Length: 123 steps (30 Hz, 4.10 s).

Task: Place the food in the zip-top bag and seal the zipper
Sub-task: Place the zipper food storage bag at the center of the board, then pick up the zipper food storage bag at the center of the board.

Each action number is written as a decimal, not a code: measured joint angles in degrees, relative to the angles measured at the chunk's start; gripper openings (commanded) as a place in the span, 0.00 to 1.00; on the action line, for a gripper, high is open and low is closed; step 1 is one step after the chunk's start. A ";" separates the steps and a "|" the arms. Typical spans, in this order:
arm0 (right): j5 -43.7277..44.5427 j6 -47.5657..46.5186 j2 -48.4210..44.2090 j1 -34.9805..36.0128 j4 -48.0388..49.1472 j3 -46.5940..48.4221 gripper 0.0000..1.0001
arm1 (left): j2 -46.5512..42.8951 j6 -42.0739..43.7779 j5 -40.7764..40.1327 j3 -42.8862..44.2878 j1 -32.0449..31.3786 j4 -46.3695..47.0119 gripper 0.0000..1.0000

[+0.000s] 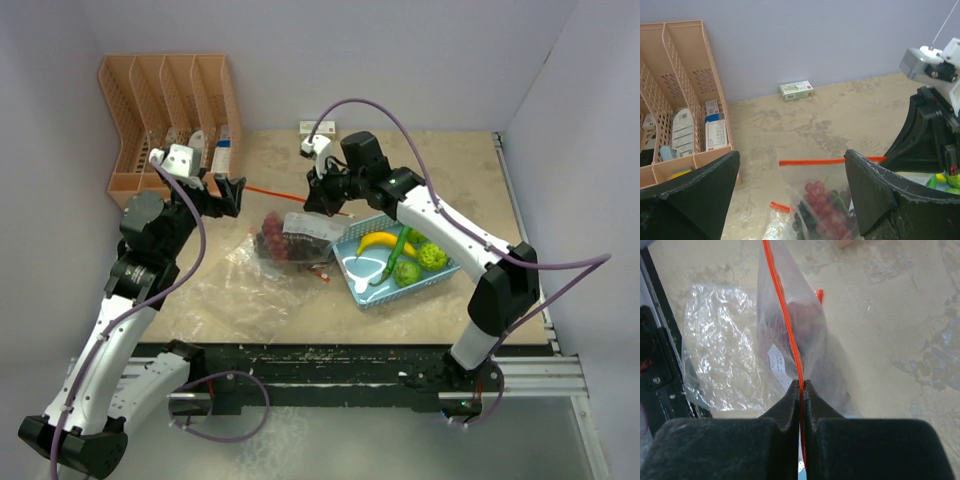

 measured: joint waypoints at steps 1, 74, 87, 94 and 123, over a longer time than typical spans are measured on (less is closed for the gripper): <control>0.66 1.11 -0.07 0.00 0.31 0.50 0.00 | -0.22 0.15 0.11 0.00 0.00 -0.28 0.90; 27.19 26.69 16.59 13.14 13.46 -15.45 0.00 | -0.09 -8.57 -2.84 -7.41 0.00 -11.80 0.99; 37.09 28.98 10.86 14.53 5.27 -15.41 0.00 | -0.39 -10.21 -0.42 -7.50 0.00 -11.78 0.99; 39.17 27.41 -1.20 14.53 7.06 -13.75 0.00 | 1.14 -15.43 3.52 -7.50 0.00 -11.34 0.99; 33.00 18.91 -15.19 16.50 20.52 -23.47 0.00 | 22.69 -50.56 28.79 -11.26 0.00 11.41 0.79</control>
